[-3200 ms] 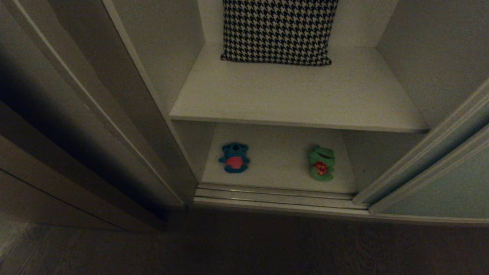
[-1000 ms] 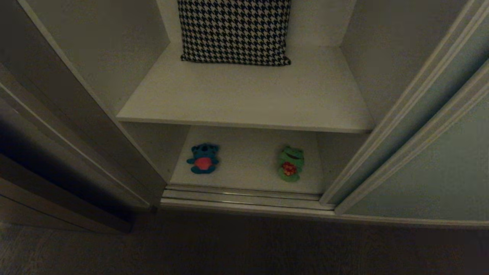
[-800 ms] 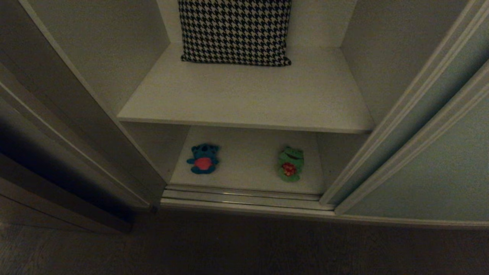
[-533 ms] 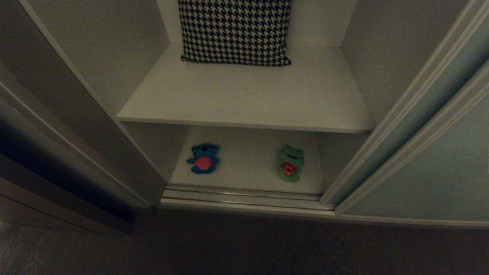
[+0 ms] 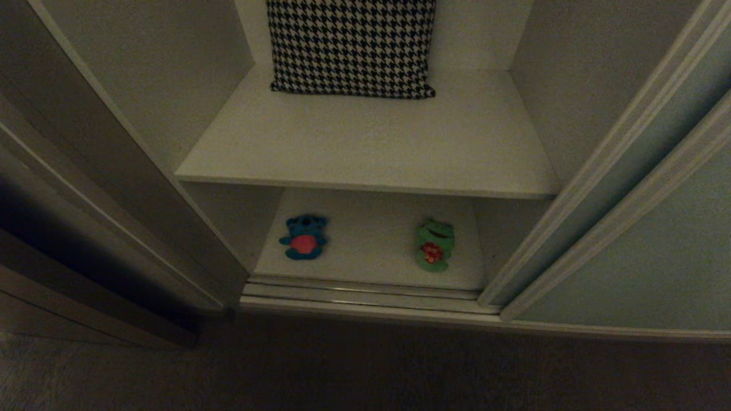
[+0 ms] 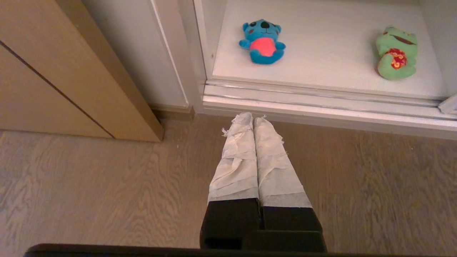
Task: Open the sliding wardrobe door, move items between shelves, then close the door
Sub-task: Close the door
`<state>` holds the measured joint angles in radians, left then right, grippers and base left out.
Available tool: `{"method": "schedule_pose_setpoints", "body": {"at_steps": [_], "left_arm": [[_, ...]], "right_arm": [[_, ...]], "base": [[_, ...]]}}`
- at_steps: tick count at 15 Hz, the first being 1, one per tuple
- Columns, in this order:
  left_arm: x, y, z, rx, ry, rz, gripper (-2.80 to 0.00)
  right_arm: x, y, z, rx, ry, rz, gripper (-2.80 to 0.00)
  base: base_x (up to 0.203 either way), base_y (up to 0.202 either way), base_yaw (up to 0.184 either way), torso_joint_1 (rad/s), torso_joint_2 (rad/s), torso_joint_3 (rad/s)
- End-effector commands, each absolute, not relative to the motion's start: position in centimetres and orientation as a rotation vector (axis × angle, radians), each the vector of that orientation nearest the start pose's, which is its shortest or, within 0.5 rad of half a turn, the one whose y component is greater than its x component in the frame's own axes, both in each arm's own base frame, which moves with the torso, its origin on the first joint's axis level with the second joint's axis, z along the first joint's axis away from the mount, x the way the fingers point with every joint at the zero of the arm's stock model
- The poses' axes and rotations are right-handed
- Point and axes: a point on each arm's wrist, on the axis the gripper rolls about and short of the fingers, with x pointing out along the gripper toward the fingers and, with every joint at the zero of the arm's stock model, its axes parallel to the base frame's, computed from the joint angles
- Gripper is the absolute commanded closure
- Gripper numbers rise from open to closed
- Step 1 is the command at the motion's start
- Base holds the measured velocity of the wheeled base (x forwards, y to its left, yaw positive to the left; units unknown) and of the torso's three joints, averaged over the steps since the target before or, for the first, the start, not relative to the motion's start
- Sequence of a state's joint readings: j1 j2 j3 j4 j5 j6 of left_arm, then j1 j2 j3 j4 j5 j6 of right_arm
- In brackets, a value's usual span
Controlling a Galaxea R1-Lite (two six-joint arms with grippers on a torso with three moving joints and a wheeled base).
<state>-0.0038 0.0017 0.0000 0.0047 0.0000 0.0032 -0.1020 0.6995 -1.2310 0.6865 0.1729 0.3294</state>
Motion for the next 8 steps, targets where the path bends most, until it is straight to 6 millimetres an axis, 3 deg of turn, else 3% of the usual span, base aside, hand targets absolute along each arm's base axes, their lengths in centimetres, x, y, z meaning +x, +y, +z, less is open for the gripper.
{"method": "schedule_pose_setpoints", "body": {"at_steps": [1, 5, 8], "left_arm": [[-2.3, 0.0, 7.5, 0.003, 0.008, -0.005, 0.0], [-2.3, 0.0, 7.5, 0.003, 0.008, -0.003, 0.0], [-2.3, 0.0, 7.5, 0.003, 0.008, -0.005, 0.0]], "right_arm": [[1.5, 0.5, 34.4, 0.383, 0.194, 0.142, 0.0], [4.6, -0.4, 34.8, 0.39, 0.143, 0.174, 0.0], [5.8, -1.1, 34.9, 0.406, 0.162, 0.171, 0.0]], "base": [[0.0, 0.0, 0.0, 0.0, 0.0, 0.0], [0.0, 0.0, 0.0, 0.0, 0.0, 0.0], [0.0, 0.0, 0.0, 0.0, 0.0, 0.0]]}}
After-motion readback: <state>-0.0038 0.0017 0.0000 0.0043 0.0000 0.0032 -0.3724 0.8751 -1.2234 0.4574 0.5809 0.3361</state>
